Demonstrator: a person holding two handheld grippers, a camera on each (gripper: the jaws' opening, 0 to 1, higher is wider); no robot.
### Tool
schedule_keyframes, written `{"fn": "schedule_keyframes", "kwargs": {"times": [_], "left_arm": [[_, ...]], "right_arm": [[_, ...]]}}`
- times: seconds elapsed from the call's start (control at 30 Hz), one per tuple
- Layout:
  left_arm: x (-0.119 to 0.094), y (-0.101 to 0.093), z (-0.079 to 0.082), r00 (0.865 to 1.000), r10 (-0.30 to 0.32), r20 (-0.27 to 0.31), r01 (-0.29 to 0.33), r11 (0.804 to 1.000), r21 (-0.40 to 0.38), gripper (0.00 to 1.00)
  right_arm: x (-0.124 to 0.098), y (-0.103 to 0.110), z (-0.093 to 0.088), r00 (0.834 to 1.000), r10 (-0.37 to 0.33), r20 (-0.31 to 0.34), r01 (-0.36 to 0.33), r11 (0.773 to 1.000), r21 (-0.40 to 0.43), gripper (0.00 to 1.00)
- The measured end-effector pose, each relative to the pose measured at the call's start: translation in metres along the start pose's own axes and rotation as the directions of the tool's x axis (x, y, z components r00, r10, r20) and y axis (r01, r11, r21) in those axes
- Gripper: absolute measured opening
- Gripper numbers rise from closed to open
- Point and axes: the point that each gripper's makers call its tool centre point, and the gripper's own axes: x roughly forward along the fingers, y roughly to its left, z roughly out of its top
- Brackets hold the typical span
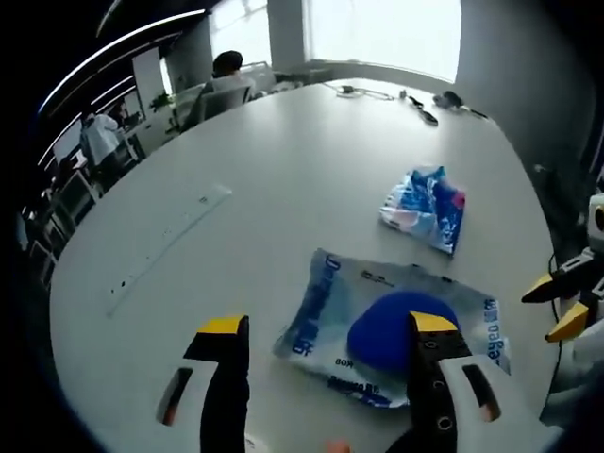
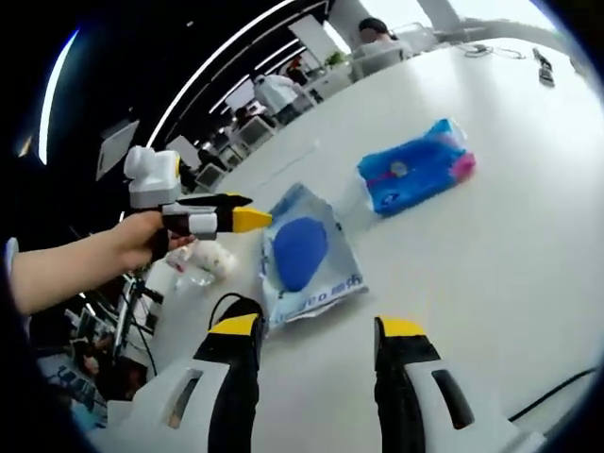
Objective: Arrange the tabletop items into an orderly group along one side of the table until the central work area is clear of visible clutter.
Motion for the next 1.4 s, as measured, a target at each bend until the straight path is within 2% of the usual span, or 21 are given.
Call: {"fn": "schedule_keyframes", "kwargs": {"times": [0.07, 0.17, 0.5, 0.73, 0.9, 1.27, 1.4], "left_arm": [[0.003, 0.003, -0.004, 1.0, 0.006, -0.028, -0.008, 0.999, -0.052, 0.63], [0.007, 0.007, -0.005, 1.0, -0.002, -0.027, -0.001, 0.996, -0.093, 0.61], [0.017, 0.009, -0.008, 0.998, -0.026, -0.049, 0.022, 0.996, -0.091, 0.6], [0.021, 0.012, -0.009, 0.997, -0.046, -0.054, 0.04, 0.994, -0.106, 0.54], [0.027, 0.014, -0.013, 0.996, -0.051, -0.074, 0.042, 0.992, -0.118, 0.54], [0.038, 0.012, -0.019, 0.991, -0.091, -0.095, 0.074, 0.982, -0.171, 0.48], [0.038, 0.012, -0.019, 0.991, -0.101, -0.092, 0.084, 0.981, -0.178, 0.4]], "right_arm": [[0.001, 0.001, 0.0, 1.0, -0.005, 0.005, 0.005, 1.0, 0.018, 0.45], [0.004, 0.003, -0.002, 1.0, -0.001, 0.002, 0.001, 0.999, 0.041, 0.45], [0.013, 0.004, -0.008, 1.0, 0.004, -0.01, -0.003, 0.996, 0.085, 0.45], [0.021, 0.003, -0.007, 1.0, 0.001, -0.003, -0.001, 0.991, 0.135, 0.45], [0.027, 0.006, -0.006, 1.0, 0.009, -0.001, -0.009, 0.988, 0.157, 0.45], [0.035, 0.006, -0.01, 1.0, 0.005, -0.012, -0.002, 0.982, 0.188, 0.43], [0.039, 0.007, -0.009, 1.0, 0.002, -0.008, 0.0, 0.981, 0.193, 0.41]]}}
